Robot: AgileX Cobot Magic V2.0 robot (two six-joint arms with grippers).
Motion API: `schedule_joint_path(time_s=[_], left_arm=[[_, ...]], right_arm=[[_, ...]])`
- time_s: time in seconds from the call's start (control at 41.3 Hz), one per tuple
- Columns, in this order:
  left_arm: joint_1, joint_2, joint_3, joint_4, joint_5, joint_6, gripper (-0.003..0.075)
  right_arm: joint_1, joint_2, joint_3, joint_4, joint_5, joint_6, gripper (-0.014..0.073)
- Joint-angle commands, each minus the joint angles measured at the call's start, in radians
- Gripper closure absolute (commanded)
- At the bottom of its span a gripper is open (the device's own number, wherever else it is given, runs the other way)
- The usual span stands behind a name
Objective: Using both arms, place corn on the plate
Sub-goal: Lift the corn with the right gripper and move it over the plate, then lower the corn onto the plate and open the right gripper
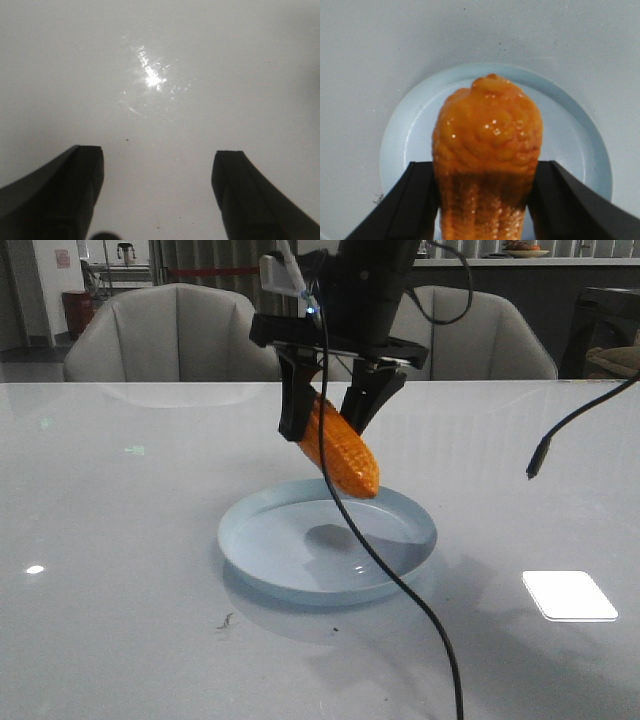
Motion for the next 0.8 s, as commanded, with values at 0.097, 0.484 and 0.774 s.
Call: schedule_joint_path(time_s=[0.097, 0.484, 0.774], left_arm=[[0.002, -0.021, -0.026, -0.007, -0.045, -0.013, 0.0216], [0.002, -0.021, -0.026, -0.007, -0.043, -0.013, 0.0216], [0.002, -0.021, -0.026, -0.007, -0.043, -0.013, 0.0216]], right_arm=[[-0.004, -0.033, -0.031, 0.016, 0.099, -0.010, 0.0293], [-0.004, -0.031, -0.031, 0.042, 0.099, -0.010, 0.0039], [-0.004, -0.057, -0.113, 0.071, 0.099, -0.012, 0.0040]])
